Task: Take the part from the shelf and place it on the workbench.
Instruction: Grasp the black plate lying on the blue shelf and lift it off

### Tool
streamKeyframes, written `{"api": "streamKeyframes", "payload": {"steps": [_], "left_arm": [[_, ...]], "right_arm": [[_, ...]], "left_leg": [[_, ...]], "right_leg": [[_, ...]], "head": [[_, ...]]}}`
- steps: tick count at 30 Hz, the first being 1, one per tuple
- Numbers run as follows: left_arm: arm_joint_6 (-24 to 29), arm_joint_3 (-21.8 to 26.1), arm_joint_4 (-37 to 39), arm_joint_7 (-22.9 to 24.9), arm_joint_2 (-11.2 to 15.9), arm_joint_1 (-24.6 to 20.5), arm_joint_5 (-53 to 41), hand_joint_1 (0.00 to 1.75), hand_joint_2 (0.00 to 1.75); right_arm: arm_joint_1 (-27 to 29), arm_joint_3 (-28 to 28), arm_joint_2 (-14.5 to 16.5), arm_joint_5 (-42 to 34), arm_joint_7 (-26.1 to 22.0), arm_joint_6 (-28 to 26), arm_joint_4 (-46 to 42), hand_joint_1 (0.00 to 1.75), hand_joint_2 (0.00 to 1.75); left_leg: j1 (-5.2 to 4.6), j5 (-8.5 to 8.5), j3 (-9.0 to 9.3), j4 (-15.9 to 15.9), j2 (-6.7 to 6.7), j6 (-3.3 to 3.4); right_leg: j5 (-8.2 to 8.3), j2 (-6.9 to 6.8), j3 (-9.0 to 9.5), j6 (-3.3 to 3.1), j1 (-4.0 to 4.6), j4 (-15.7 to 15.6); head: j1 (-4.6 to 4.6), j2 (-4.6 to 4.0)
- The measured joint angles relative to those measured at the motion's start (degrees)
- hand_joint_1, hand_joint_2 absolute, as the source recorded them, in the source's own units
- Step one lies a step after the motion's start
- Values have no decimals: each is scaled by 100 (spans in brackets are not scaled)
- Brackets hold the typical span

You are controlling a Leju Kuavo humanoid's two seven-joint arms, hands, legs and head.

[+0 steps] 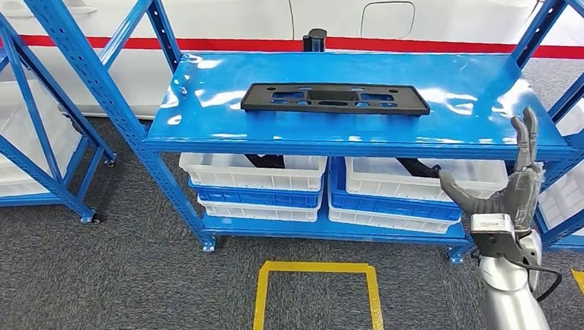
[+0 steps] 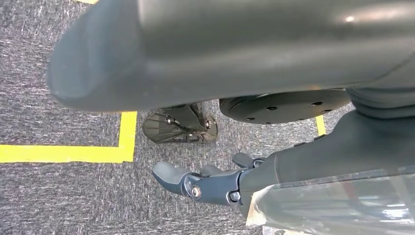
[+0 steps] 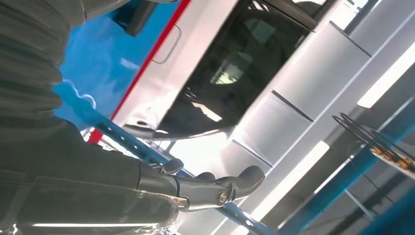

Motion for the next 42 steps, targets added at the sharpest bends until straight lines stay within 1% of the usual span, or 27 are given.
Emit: {"api": "streamKeyframes", "payload": {"steps": [8, 18, 23, 27, 31, 36, 42], "left_arm": [[-41, -2, 0, 1, 0, -3, -1, 0, 0], [-60, -6, 0, 3, 1, -4, -4, 0, 0], [-113, -77, 0, 15, 7, -5, -51, 0, 0], [-149, -109, 0, 16, 22, -14, -47, 0, 0], [-146, -110, 0, -24, 31, -23, 14, 0, 0], [-146, -110, 0, -60, 28, -22, 62, 0, 0], [-143, -108, 9, -57, 28, -10, 111, 0, 0]], "right_arm": [[30, -2, -128, 0, 40, -20, -394, 0, 175], [32, -4, -153, -10, 45, -24, -482, 0, 175], [-27, -46, -246, -167, 127, -62, -519, 0, 175], [-268, -126, -384, -211, 337, 83, -566, 0, 175], [-677, -125, -447, -20, 531, 237, -534, 0, 175], [-1016, -64, -473, 94, 631, 252, -403, 0, 175], [-1345, -61, -608, 35, 714, 329, -197, 0, 175]], "left_leg": [[0, 0, 1, 1, 1, 0], [1, 0, 1, 0, 1, 0], [-1, 0, 0, 1, 1, 0], [-1, 0, -1, 1, 1, 0], [0, 1, 1, 1, 1, 1], [1, 2, 0, 0, -2, 1], [0, 2, -4, 1, -2, 1]], "right_leg": [[0, 0, 0, 0, 0, 0], [0, 0, 1, 0, 1, 0], [0, 0, 1, 0, 0, 0], [1, 0, 2, 1, -1, 0], [1, 0, 3, 1, -1, 0], [1, -1, 2, 1, 0, 1], [0, -1, 1, 1, 0, 1]], "head": [[0, 0], [1, 0], [1, 0], [0, 0], [0, 0], [0, 0], [1, 0]]}}
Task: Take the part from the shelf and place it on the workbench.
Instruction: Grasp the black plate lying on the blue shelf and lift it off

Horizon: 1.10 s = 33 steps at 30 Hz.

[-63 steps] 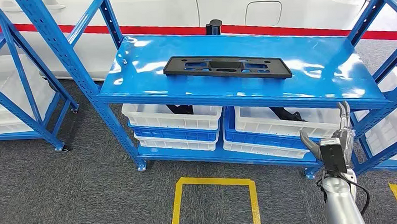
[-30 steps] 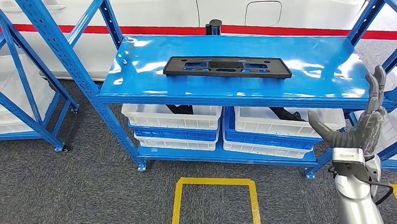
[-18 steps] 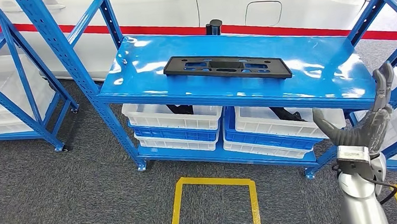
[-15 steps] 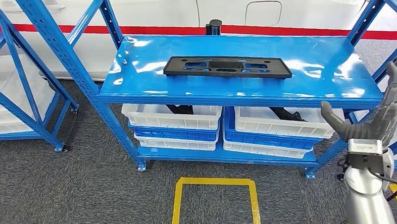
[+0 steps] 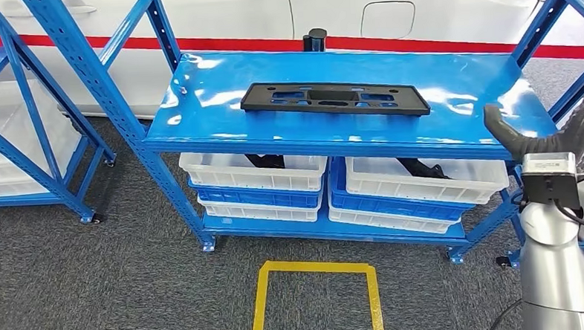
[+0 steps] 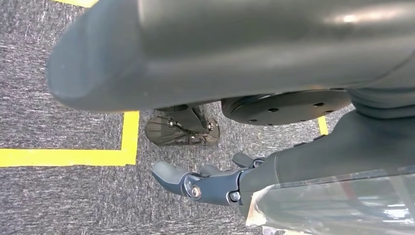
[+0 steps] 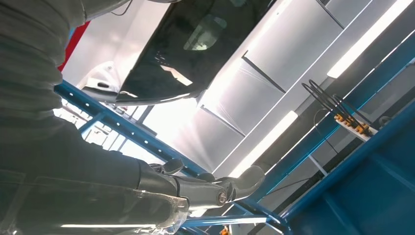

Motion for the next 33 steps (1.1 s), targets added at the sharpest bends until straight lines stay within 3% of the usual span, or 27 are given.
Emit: {"api": "streamKeyframes", "payload": {"steps": [4, 6, 9, 10, 12, 14, 15, 17, 18, 19, 20, 23, 25, 26, 29, 30, 31, 33], "left_arm": [[20, 4, 10, 1, 2, 9, 27, 0, 0], [33, 5, 19, 1, 4, 11, 48, 0, 0], [59, 14, 22, -9, -6, 11, 84, 0, 0], [71, 20, 22, -14, -11, 12, 97, 0, 0], [91, 28, 22, -19, -22, 18, 120, 0, 0], [96, 31, 22, -19, -33, 29, 129, 0, 0], [96, 31, 22, -19, -36, 34, 132, 0, 0], [101, 32, 22, -21, -39, 40, 137, 0, 0], [106, 33, 25, -25, -33, 40, 141, 0, 0], [110, 34, 27, -30, -28, 40, 144, 0, 0], [113, 35, 30, -36, -24, 42, 147, 0, 0], [115, 35, 32, -50, -22, 52, 147, 0, 0], [115, 35, 31, -54, -20, 43, 146, 0, 0], [115, 35, 31, -55, -20, 39, 145, 0, 0], [115, 36, 32, -55, -20, 48, 145, 0, 0], [115, 36, 32, -54, -20, 57, 145, 0, 0], [115, 35, 33, -54, -20, 66, 145, 0, 0], [114, 34, 33, -54, -18, 72, 141, 0, 0]], "right_arm": [[-169, 5, -51, -5, 26, 57, 161, 0, 175], [-248, 20, -63, -6, 27, 76, 245, 0, 175], [-431, 64, -103, -10, 16, 107, 392, 0, 175], [-505, 89, -116, -8, 8, 114, 466, 0, 175], [-611, 153, -124, -2, -11, 117, 632, 0, 175], [-639, 212, -122, 11, -24, 117, 763, 0, 175], [-648, 234, -120, 18, -28, 116, 812, 0, 175], [-693, 279, -118, 28, -36, 114, 892, 0, 175], [-727, 305, -113, 32, -42, 108, 942, 0, 175], [-752, 329, -108, 36, -49, 97, 987, 0, 175], [-765, 354, -99, 39, -56, 82, 1035, 0, 175], [-775, 417, -74, 51, -74, 22, 1127, 0, 175], [-798, 444, -69, 56, -84, -4, 1158, 0, 175], [-808, 453, -67, 57, -86, -11, 1169, 0, 175], [-819, 476, -56, 58, -87, -18, 1212, 0, 175], [-818, 481, -50, 58, -87, -19, 1227, 0, 175], [-817, 484, -45, 58, -87, -19, 1241, 0, 175], [-817, 487, -39, 58, -87, -22, 1264, 0, 175]], "left_leg": [[-15, -9, -16, 29, -2, 19], [-30, -14, -38, 46, -3, 58], [23, 83, 57, -145, 8, 144], [48, 119, 97, -214, 16, 166], [65, 134, 111, -247, 27, 174], [80, 112, 120, -242, 22, 148], [99, 86, 134, -231, 10, 120], [150, -7, 171, -167, -17, 32], [162, -72, 169, -115, -28, -27], [167, -129, 156, -63, -36, -77], [166, -173, 144, -26, -42, -117], [188, -241, 151, 7, -39, -170], [204, -365, -1, 333, 55, -201], [205, -454, -157, 616, 108, -213], [204, -733, -964, 1753, 161, -205], [200, -726, -1186, 1986, 163, -187], [187, -581, -1285, 1970, 163, -153], [132, -81, -1204, 1436, 162, -47]], "right_leg": [[12, -2, -2, 21, -25, -11], [29, -4, -10, 51, -48, -32], [-17, -20, -73, 64, -14, 52], [-99, -28, -188, 52, -4, 266], [-341, -34, -606, 32, -17, 1013], [-436, -37, -965, 85, -54, 1568], [-341, -39, -992, 154, -79, 1523], [44, -48, -734, 336, -150, 820], [184, -36, -562, 396, -165, 455], [248, -19, -446, 391, -174, 220], [237, -1, -396, 346, -168, 130], [129, 22, -372, 150, -144, 188], [63, 7, -293, 53, -145, 196], [37, -4, -258, 16, -134, 193], [-45, -28, -185, -86, -78, 192], [-73, -31, -159, -108, -58, 192], [-104, -31, -123, -118, -40, 192], [-172, -30, -29, -122, -16, 186]], "head": [[-2, 0], [-3, 0], [3, 0], [10, 0], [20, 0], [20, 0], [21, 0], [25, 0], [36, 0], [40, 0], [36, 0], [8, 0], [-10, 0], [-17, 0], [-29, 0], [-31, 0], [-31, 0], [-29, 0]]}}
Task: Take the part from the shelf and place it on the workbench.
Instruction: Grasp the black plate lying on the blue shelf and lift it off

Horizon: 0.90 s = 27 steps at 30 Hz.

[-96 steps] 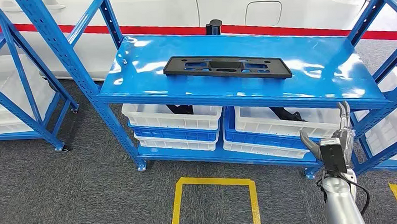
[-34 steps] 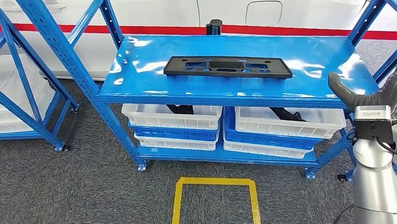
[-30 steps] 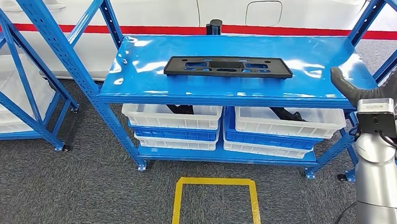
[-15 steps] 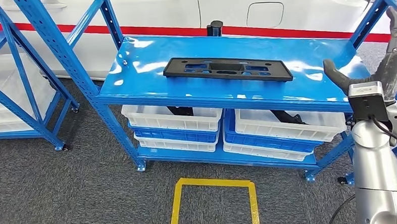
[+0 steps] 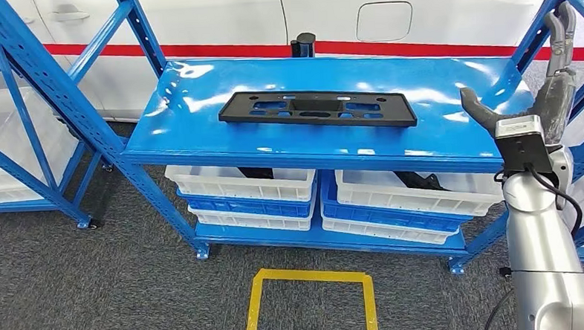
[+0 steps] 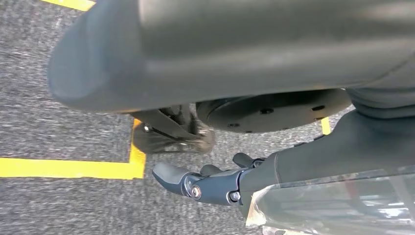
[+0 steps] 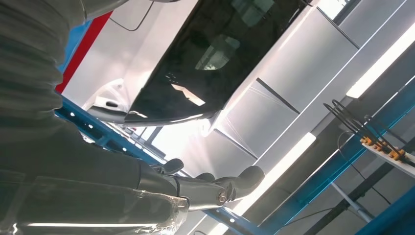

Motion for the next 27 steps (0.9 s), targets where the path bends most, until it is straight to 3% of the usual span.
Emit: {"api": "streamKeyframes", "payload": {"steps": [1, 3, 5, 8, 10, 13, 14, 15, 17, 18, 19, 20, 21, 23, 25, 27], "left_arm": [[-2, 0, 0, 0, 4, 0, -4, 0, 0], [-8, 0, 5, 3, 28, -2, -15, 0, 0], [-11, -1, 11, 9, 47, -7, -28, 0, 0], [-11, -2, 11, 22, 47, -4, -48, 0, 0], [-12, -3, 13, 26, 49, -12, -55, 0, 0], [-15, -4, 13, 26, 37, -12, -57, 0, 0], [-16, -5, 13, 27, 32, -4, -56, 0, 0], [-17, -5, 13, 27, 27, 3, -56, 0, 0], [-20, -5, 14, 29, 27, 9, -53, 0, 0], [-20, -4, 16, 30, 31, 10, -51, 0, 0], [-20, -4, 19, 31, 36, 8, -50, 0, 0], [-20, -4, 21, 33, 40, 7, -49, 0, 0], [-20, -4, 22, 34, 41, 6, -48, 0, 0], [-19, -4, 22, 37, 40, 4, -48, 0, 0], [-22, -4, 22, 32, 38, -4, -47, 0, 0], [-36, -4, 22, 9, 36, -7, -33, 0, 0]], "right_arm": [[2, 1, 2, -1, 0, -5, 9, 0, 175], [15, 2, 4, -5, -3, -25, 23, 0, 175], [46, 4, 1, -16, -8, -54, 37, 0, 175], [90, 13, -14, -24, -32, -89, 42, 0, 175], [86, 22, -22, -20, -45, -109, 43, 0, 175], [148, 32, -22, -10, -49, -129, 44, 0, 175], [176, 37, -22, -7, -48, -129, 44, 0, 175], [192, 44, -21, -4, -48, -129, 44, 0, 175], [204, 61, -21, 2, -48, -129, 48, 0, 175], [207, 68, -20, 3, -48, -129, 53, 0, 175], [213, 77, -17, 4, -45, -129, 59, 0, 175], [220, 85, -15, 5, -42, -129, 65, 0, 175], [219, 89, -16, 6, -40, -129, 68, 0, 175], [212, 93, -20, 6, -39, -129, 65, 0, 175], [183, 93, -16, 17, -37, -129, 58, 0, 175], [165, 99, 5, 68, -6, -134, 55, 0, 175]], "left_leg": [[-49, 292, 125, -424, 0, 81], [-132, 545, 362, -1031, 21, 213], [-177, 504, 468, -1236, 40, 267], [-163, 487, 696, -1448, 21, 278], [-139, 480, 876, -1529, 3, 281], [-130, 383, 991, -1544, -25, 287], [-122, 338, 1039, -1544, -36, 272], [-111, 290, 1098, -1543, -46, 248], [-90, 178, 1215, -1536, -60, 179], [-86, 107, 1274, -1520, -62, 143], [-92, 36, 1307, -1515, -61, 101], [-101, -17, 1340, -1499, -58, 61], [-103, -58, 1379, -1476, -49, 33], [-78, -98, 1393, -1379, -27, -22], [-43, -236, 1167, -928, -10, -75], [-21, -537, 662, -150, -4, -132]], "right_leg": [[-39, 0, 54, 0, 5, -8], [-105, 2, 139, 25, 22, -44], [-115, -2, 200, 92, 30, -93], [-88, -29, 267, 215, 32, -23], [-215, -38, 47, 223, 32, 389], [-528, -38, -685, 224, 17, 1393], [-543, -39, -839, 252, 2, 1479], [-447, -40, -886, 307, -20, 1352], [37, -54, -729, 470, -84, 616], [250, -85, -625, 499, -108, 251], [394, -113, -530, 481, -108, 0], [470, -134, -475, 414, -105, -126], [449, -141, -442, 306, -92, -129], [457, -100, -353, 159, -109, -129], [425, -80, -261, 69, -119, -130], [383, -79, -212, 17, -107, -129]], "head": [[-1, 0], [7, 0], [7, 0], [2, -1], [7, -1], [9, 0], [10, 0], [10, 0], [17, 0], [26, 0], [29, 0], [32, 0], [23, 0], [4, 0], [-11, 0], [-20, 0]]}}
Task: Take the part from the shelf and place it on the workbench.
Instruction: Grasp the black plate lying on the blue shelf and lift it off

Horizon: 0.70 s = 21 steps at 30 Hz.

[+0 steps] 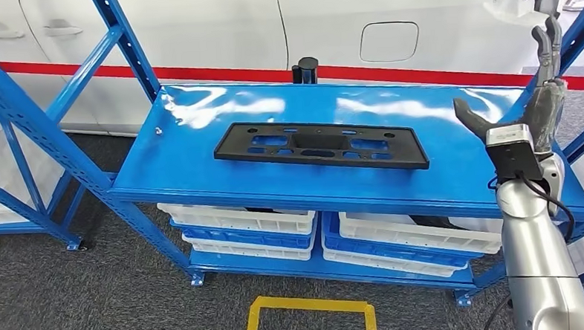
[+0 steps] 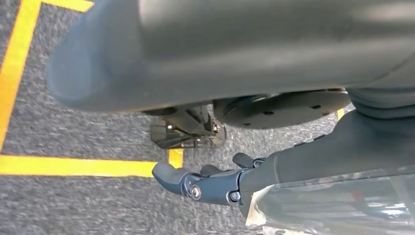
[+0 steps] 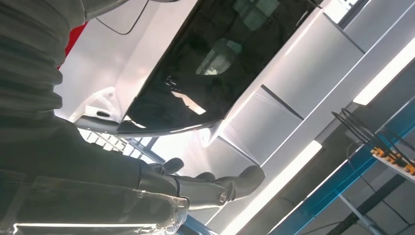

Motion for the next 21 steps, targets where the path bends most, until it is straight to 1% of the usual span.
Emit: {"api": "streamKeyframes", "payload": {"steps": [1, 2, 3, 4, 5, 6, 7, 8, 9, 10, 11, 12, 13, 14, 15, 16, 17, 18, 19, 20, 21], "left_arm": [[-5, 0, 0, -13, -2, 3, 9, 0, 0], [-8, 0, 0, -21, -3, 6, 17, 0, 0], [-4, 0, 0, -24, -4, 9, 22, 0, 0], [1, 0, 0, -27, -5, 10, 25, 0, 0], [5, 1, 1, -30, -4, 10, 27, 0, 0], [8, 1, 2, -33, -3, 10, 29, 0, 0], [9, 1, 3, -37, -2, 8, 31, 0, 0], [10, 1, 4, -38, -1, 7, 33, 0, 0], [12, 1, 4, -39, 0, 8, 36, 0, 0], [14, 1, 4, -40, -1, 8, 42, 0, 0], [16, 1, 4, -43, -3, 10, 51, 0, 0], [18, 2, 4, -47, -5, 8, 60, 0, 0], [18, 2, 4, -51, -8, 3, 70, 0, 0], [18, 3, 4, -56, -10, 0, 77, 0, 0], [18, 3, 4, -61, -10, -3, 82, 0, 0], [18, 3, 4, -63, -11, -3, 86, 0, 0], [18, 3, 4, -64, -14, -1, 88, 0, 0], [18, 3, 4, -67, -16, 0, 90, 0, 0], [18, 3, 4, -68, -18, 0, 92, 0, 0], [18, 3, 4, -70, -20, 0, 93, 0, 0], [18, 3, 4, -73, -22, -2, 94, 0, 0]], "right_arm": [[5, 6, 19, 37, 25, -5, 0, 0, 175], [15, 13, 40, 71, 45, -10, 0, 0, 175], [23, 20, 61, 99, 62, -15, 0, 0, 175], [27, 26, 79, 116, 70, -18, -1, 0, 175], [28, 29, 93, 127, 75, -20, -4, 0, 175], [26, 32, 106, 133, 80, -21, -7, 0, 175], [19, 33, 117, 135, 82, -23, -10, 0, 175], [12, 37, 128, 136, 87, -26, -13, 0, 175], [6, 41, 138, 137, 92, -28, -14, 0, 175], [-4, 44, 142, 138, 96, -30, -15, 0, 175], [-10, 47, 143, 138, 100, -31, -15, 0, 175], [-21, 48, 140, 138, 100, -31, -15, 0, 175], [-36, 48, 137, 138, 101, -30, -15, 0, 175], [-47, 49, 134, 137, 102, -25, -15, 0, 175], [-55, 50, 133, 138, 103, -17, -15, 0, 175], [-54, 53, 133, 139, 105, -8, -14, 0, 175], [-48, 57, 133, 140, 108, 2, -13, 0, 175], [-44, 62, 133, 141, 110, 8, -11, 0, 175], [-43, 66, 132, 141, 111, 11, -11, 0, 175], [-47, 68, 131, 141, 111, 14, -11, 0, 175], [-55, 69, 130, 141, 111, 16, -10, 0, 175]], "left_leg": [[12, -122, -250, 297, 0, -20], [25, -134, -424, 416, 1, -32], [37, 3, -485, 306, 3, -35], [48, 261, -435, -1, 5, -29], [56, 585, -309, -435, 10, -18], [49, 802, -196, -790, 17, -6], [34, 895, -118, -1026, 22, 14], [14, 932, -74, -1130, 23, 40], [-11, 906, -75, -1109, 20, 71], [-23, 933, -51, -1120, 13, 110], [-22, 998, -17, -1139, 10, 148], [-19, 1027, 4, -1161, 9, 184], [-15, 1039, 25, -1183, 11, 218], [-17, 1040, 34, -1193, 12, 248], [-31, 1029, 35, -1194, 11, 275], [-49, 1016, 39, -1192, 6, 297], [-68, 1001, 47, -1190, -3, 317], [-87, 984, 62, -1188, -15, 332], [-103, 966, 87, -1186, -31, 338], [-114, 944, 115, -1184, -46, 338], [-132, 919, 136, -1175, -59, 327]], "right_leg": [[-24, 4, 16, -13, 1, 0], [-51, 9, 36, -17, 2, 1], [-80, 15, 65, -8, 0, 1], [-111, 21, 104, 7, -5, 1], [-145, 23, 144, 30, -10, -2], [-177, 23, 192, 59, -8, -5], [-205, 23, 222, 92, -3, -9], [-230, 24, 237, 131, 5, -14], [-254, 24, 253, 171, 13, -18], [-278, 24, 251, 213, 22, -28], [-309, 22, 251, 246, 21, -10], [-367, 21, 213, 258, 26, 78], [-465, 21, 107, 244, 35, 285], [-599, 20, -65, 210, 42, 620], [-746, 22, -299, 173, 63, 1034], [-856, 23, -533, 151, 80, 1423], [-887, 23, -700, 152, 97, 1660], [-823, 23, -766, 171, 111, 1682], [-669, 23, -714, 201, 123, 1466], [-458, 23, -569, 228, 138, 1071], [-258, 25, -408, 231, 160, 651]], "head": [[-1, 0], [-3, 0], [-4, 0], [-4, 0], [-4, 0], [-2, 0], [-2, 0], [0, 0], [1, 0], [3, 0], [5, 0], [9, 0], [16, 0], [20, 0], [27, 0], [31, 0], [32, 0], [35, 0], [34, 0], [36, 0], [37, 0]]}}
